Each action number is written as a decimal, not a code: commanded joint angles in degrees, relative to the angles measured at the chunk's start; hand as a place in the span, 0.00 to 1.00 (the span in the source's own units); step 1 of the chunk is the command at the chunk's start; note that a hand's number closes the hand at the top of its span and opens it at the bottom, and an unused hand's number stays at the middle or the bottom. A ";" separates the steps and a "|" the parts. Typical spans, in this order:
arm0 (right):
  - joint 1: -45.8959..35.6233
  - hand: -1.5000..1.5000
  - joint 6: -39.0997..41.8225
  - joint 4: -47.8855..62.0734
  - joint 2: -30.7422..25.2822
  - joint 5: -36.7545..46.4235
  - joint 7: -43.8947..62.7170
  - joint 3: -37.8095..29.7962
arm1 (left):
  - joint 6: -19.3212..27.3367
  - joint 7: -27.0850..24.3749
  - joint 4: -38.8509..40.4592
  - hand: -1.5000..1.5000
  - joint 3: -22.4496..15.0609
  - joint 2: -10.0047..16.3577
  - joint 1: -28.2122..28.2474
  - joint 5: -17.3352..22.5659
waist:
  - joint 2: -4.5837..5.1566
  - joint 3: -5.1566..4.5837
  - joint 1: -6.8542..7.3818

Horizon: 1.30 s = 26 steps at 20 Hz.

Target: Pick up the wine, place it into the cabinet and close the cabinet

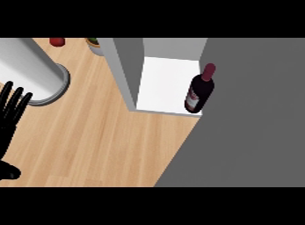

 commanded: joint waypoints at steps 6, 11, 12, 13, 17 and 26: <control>-31.04 1.00 -4.54 24.65 24.55 -1.52 15.67 -5.09 | -1.47 1.18 3.20 0.00 2.90 0.82 -0.42 2.01 | -0.52 0.31 -2.45; -38.99 1.00 -7.72 39.83 24.95 -8.62 7.07 -9.16 | -3.37 -1.89 5.86 0.00 4.17 -0.17 -0.05 -1.40 | -0.37 0.46 -3.28; -39.28 1.00 -6.86 41.63 24.99 -10.14 6.16 -10.84 | -4.47 -0.26 6.81 0.00 5.09 0.67 -0.30 0.24 | -0.39 0.48 -3.57; -38.27 1.00 -3.30 42.97 25.02 -11.33 4.35 -13.19 | -3.03 -0.33 7.48 0.00 5.52 -0.14 -1.17 -0.54 | -0.40 0.51 -4.02; -40.62 1.00 -1.63 45.75 25.11 -13.82 7.04 -18.83 | -4.98 -2.17 10.77 0.00 6.45 -0.70 -1.97 -3.26 | -0.52 0.50 -4.75; -38.82 1.00 7.61 62.71 23.06 -13.13 -6.19 -24.12 | -5.68 0.17 7.42 0.00 8.52 -1.66 -0.37 -2.23 | -0.38 0.52 -4.29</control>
